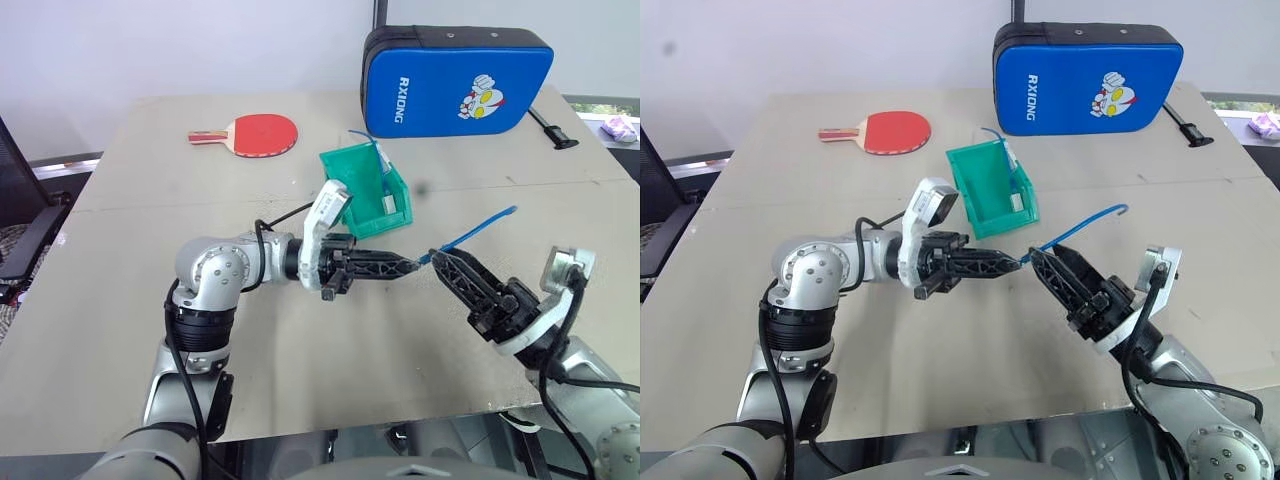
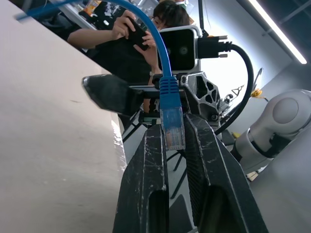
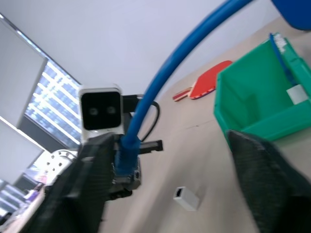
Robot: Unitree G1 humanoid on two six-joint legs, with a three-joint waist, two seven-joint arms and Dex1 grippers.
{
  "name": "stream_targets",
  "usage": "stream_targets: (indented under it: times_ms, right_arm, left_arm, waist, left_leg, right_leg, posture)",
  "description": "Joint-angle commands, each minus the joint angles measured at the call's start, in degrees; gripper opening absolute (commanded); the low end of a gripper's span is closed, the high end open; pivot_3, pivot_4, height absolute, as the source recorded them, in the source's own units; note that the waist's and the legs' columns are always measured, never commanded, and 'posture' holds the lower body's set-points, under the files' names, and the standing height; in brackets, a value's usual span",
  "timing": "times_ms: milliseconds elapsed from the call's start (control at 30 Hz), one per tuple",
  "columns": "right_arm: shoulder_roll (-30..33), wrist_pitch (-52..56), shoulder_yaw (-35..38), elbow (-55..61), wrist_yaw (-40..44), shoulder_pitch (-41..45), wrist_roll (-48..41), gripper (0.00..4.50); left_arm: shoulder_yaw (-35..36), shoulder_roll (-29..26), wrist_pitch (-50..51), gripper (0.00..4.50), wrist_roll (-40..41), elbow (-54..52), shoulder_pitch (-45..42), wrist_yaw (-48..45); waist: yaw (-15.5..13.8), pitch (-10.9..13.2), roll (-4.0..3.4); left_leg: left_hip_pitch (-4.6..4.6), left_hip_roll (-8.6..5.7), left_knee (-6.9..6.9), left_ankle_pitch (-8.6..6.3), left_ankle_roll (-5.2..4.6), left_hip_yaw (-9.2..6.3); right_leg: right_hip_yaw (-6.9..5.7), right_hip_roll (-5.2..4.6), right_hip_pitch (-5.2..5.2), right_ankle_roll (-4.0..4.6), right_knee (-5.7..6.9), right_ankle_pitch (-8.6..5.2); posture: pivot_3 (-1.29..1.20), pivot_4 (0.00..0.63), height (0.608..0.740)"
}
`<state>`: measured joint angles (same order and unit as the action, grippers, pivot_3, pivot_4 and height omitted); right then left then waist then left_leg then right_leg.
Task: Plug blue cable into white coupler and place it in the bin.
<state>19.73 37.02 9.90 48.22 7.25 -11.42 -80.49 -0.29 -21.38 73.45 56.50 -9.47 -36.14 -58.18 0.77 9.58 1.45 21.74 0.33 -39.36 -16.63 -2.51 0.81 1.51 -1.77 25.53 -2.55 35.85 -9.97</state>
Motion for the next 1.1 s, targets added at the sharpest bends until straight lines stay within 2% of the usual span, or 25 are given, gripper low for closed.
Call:
stream_targets:
  times_ms: [33,133,367,467,567,600,633,667,767,867,967,1100]
  right_arm:
    - [1.7,-1.1,-1.2,1.4,0.1,0.5,-2.7,1.58]
    - [3.3,-1.4,-2.3,1.4,0.3,0.7,-3.8,0.07]
    - [5.7,-3.0,-3.8,0.9,0.2,1.2,-4.7,0.02]
    - [6.1,-3.9,-3.7,0.6,0.3,1.3,-4.2,0.0]
    - [6.0,-5.3,-3.2,-0.2,0.9,1.6,-2.8,0.0]
    - [6.0,-5.8,-2.9,-0.9,1.3,1.8,-1.7,0.0]
    - [6.0,-6.1,-2.6,-1.5,1.8,2.0,-0.6,0.0]
    - [6.0,-6.5,-2.4,-2.3,2.5,2.4,0.7,0.0]
    - [6.2,-7.1,-2.2,-5.3,5.1,4.1,3.4,0.0]
    - [6.3,-6.7,-2.9,-7.6,7.5,5.8,5.2,0.0]
    - [6.1,-6.1,-3.5,-9.7,9.3,7.7,6.0,0.0]
    - [6.1,-5.4,-4.0,-11.3,10.5,9.6,6.6,0.0]
  left_arm:
    - [1.2,-0.2,0.3,0.0,3.1,-2.4,-0.3,0.7]
    - [0.8,-0.2,0.0,0.0,3.5,-2.8,-0.1,1.3]
    - [-0.2,-0.9,-2.3,0.0,2.3,-3.2,0.6,1.8]
    - [0.9,-1.2,-3.0,1.35,1.9,-2.7,0.9,3.4]
    - [1.6,-4.6,-5.6,2.53,-0.8,-4.3,2.4,4.3]
    - [2.3,-6.4,-7.8,2.77,-2.6,-5.1,3.5,4.9]
    - [3.0,-8.0,-10.2,3.38,-4.5,-5.8,4.6,5.5]
    - [3.9,-9.8,-13.8,3.67,-7.1,-6.5,5.8,6.0]
    - [7.5,-18.3,-24.1,3.67,-14.8,-5.6,11.6,3.9]
    - [7.0,-24.9,-33.6,3.67,-20.9,-6.2,19.5,-1.2]
    - [5.8,-26.8,-40.7,3.67,-24.5,-6.5,25.3,-4.2]
    - [2.9,-24.9,-48.0,3.67,-29.3,-5.5,27.9,-3.9]
  waist:
    - [0.0,0.0,0.0]
    - [0.0,0.0,0.0]
    - [0.0,0.0,0.0]
    - [0.0,0.0,0.0]
    - [0.1,0.0,0.0]
    - [0.1,0.0,0.0]
    - [0.2,0.0,0.0]
    - [0.3,0.0,0.0]
    - [0.2,0.0,0.01]
    - [0.1,0.0,-0.01]
    - [-0.8,0.0,-0.04]
    - [-1.6,0.0,-0.02]
  left_leg:
    - [0.0,0.0,0.0,0.0,0.0,0.0]
    - [0.0,-0.01,0.0,0.0,0.0,0.01]
    - [0.01,-0.02,0.0,0.0,0.0,0.05]
    - [0.01,-0.02,0.0,0.0,0.0,0.05]
    - [-0.02,-0.01,0.01,0.0,0.0,0.09]
    - [-0.02,0.0,0.01,0.0,0.0,0.09]
    - [-0.02,0.01,0.01,0.0,0.0,0.09]
    - [-0.04,0.02,0.02,0.0,0.0,0.11]
    - [-0.05,0.05,0.05,0.0,0.0,0.12]
    - [-0.11,0.09,0.14,0.0,0.0,0.24]
    - [0.0,0.04,0.14,0.0,0.0,0.2]
    - [0.06,-0.02,0.09,-0.01,0.0,0.29]
  right_leg:
    - [0.01,0.0,0.0,0.01,0.0,0.0]
    - [0.02,0.0,0.0,0.01,0.0,0.01]
    - [0.06,-0.01,0.01,0.09,-0.01,-0.04]
    - [0.06,-0.01,0.01,0.21,-0.01,-0.11]
    - [0.1,0.01,0.01,0.21,0.0,-0.11]
    - [0.1,0.01,0.01,0.21,0.0,-0.11]
    - [0.1,0.02,0.02,0.21,0.0,-0.12]
    - [0.11,0.03,0.02,0.21,0.0,-0.12]
    - [0.11,0.06,0.05,0.23,0.0,-0.12]
    - [0.19,0.07,0.08,0.25,-0.01,-0.12]
    - [0.08,-0.13,0.1,0.3,-0.06,-0.11]
    - [0.09,-0.25,0.07,0.33,-0.21,-0.07]
  posture:
    - [0.0,0.15,0.74]
    - [0.0,0.15,0.74]
    - [0.0,0.15,0.74]
    - [0.0,0.15,0.74]
    - [0.0,0.15,0.74]
    - [0.0,0.15,0.74]
    - [0.0,0.15,0.74]
    - [0.0,0.15,0.74]
    - [0.0,0.15,0.74]
    - [0.0,0.15,0.74]
    - [0.0,0.15,0.74]
    - [0.0,0.15,0.74]
